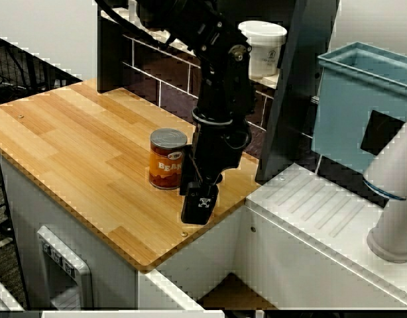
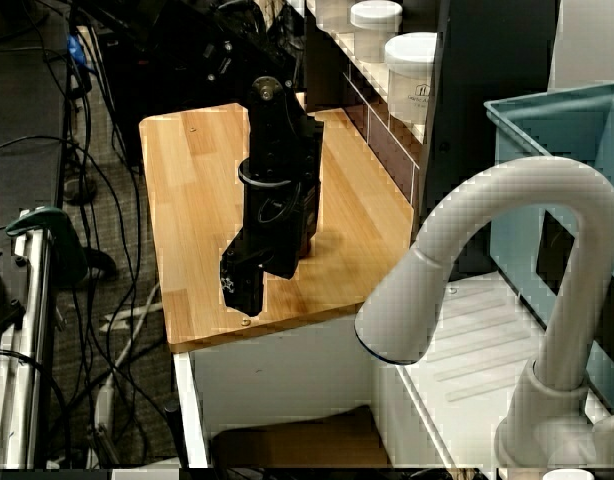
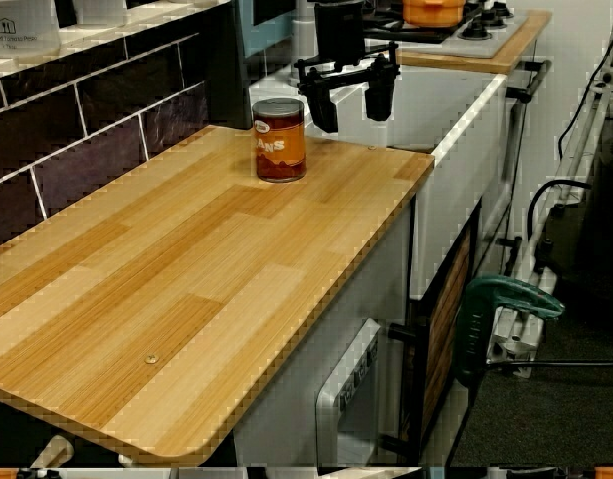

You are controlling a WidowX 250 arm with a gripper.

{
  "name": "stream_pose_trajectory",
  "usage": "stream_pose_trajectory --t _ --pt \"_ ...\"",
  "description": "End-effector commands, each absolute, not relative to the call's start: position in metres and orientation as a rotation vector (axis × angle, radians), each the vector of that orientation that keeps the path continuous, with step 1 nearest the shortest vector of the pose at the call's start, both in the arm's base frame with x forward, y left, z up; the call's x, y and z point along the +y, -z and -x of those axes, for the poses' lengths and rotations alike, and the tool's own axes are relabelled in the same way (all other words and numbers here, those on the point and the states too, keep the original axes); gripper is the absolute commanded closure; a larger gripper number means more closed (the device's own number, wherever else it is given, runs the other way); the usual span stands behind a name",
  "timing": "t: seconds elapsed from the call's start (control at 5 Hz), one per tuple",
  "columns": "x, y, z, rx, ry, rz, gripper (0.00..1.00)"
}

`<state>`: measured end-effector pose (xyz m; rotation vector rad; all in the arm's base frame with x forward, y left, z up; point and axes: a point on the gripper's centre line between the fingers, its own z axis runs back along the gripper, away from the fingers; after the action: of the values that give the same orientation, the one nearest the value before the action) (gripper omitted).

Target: Push into sink

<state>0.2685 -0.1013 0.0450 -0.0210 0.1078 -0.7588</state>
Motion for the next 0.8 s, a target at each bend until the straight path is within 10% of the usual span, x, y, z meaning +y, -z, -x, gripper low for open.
stream_pose_trajectory --t 0.0,0.6 --pt "-0.101 -0.045 -0.268 0.108 0.759 0.021 0.00" --pt "-0.061 -0.117 -0.241 0.031 0.678 0.056 0.00"
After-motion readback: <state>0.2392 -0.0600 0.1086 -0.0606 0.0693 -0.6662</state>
